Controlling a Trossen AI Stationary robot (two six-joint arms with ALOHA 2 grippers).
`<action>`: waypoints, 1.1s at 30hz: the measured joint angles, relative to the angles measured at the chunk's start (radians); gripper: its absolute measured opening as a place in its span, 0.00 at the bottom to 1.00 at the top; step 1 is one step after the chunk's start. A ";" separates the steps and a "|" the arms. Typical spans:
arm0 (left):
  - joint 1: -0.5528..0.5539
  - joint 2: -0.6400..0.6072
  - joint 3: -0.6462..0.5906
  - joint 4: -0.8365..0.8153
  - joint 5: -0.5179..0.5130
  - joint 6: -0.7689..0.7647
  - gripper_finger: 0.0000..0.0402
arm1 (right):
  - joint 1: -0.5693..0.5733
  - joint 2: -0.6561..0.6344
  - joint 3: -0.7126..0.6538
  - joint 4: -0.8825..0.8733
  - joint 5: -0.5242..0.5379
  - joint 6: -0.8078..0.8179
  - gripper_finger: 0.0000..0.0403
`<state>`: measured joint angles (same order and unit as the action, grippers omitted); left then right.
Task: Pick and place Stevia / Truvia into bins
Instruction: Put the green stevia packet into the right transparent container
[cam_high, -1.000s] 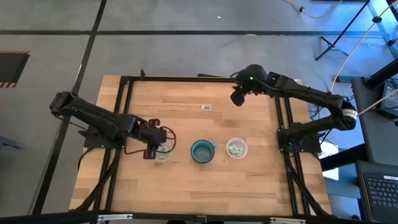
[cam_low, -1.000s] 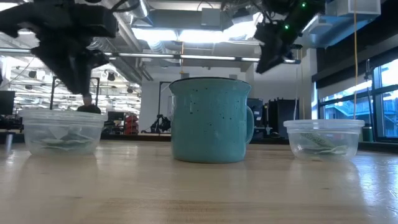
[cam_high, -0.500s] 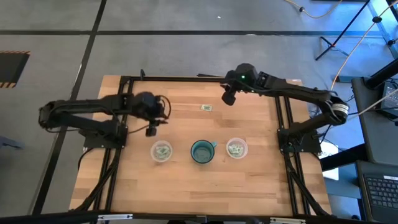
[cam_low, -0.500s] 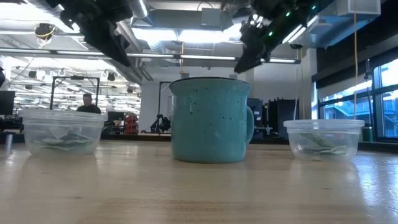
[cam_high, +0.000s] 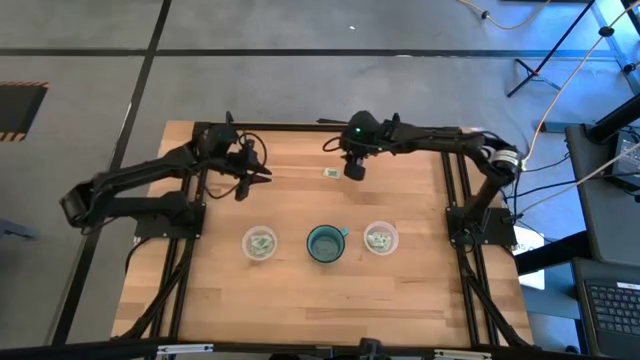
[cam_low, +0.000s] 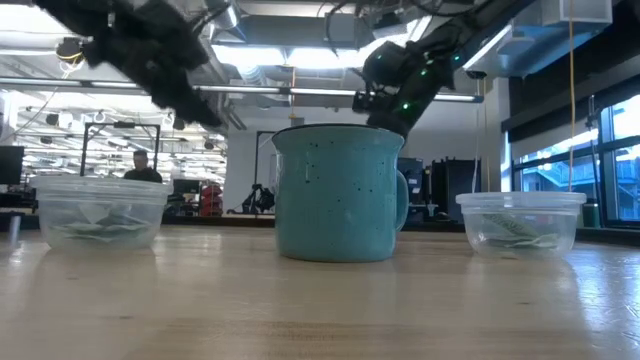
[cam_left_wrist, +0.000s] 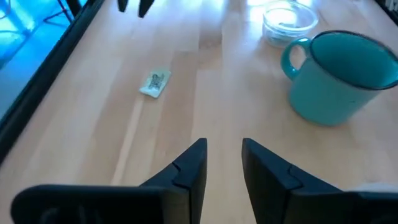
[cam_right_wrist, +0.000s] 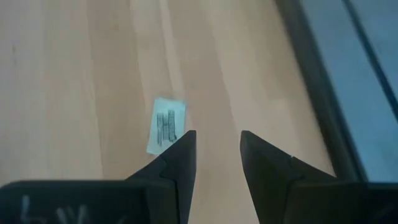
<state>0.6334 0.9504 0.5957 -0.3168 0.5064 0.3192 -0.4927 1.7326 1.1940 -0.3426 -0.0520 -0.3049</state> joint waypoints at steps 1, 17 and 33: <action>0.021 0.000 -0.028 0.033 0.016 0.000 0.24 | 0.000 0.017 0.015 -0.015 -0.011 -0.015 0.32; 0.150 0.000 -0.275 0.427 0.175 -0.044 0.24 | 0.000 0.228 0.105 -0.103 -0.130 -0.040 0.32; 0.149 0.000 -0.286 0.449 0.167 -0.039 0.24 | 0.002 0.271 0.105 -0.083 -0.072 -0.036 0.21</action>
<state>0.7826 0.9504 0.3096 0.1322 0.6735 0.2806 -0.4911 2.0033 1.2991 -0.4261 -0.1237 -0.3413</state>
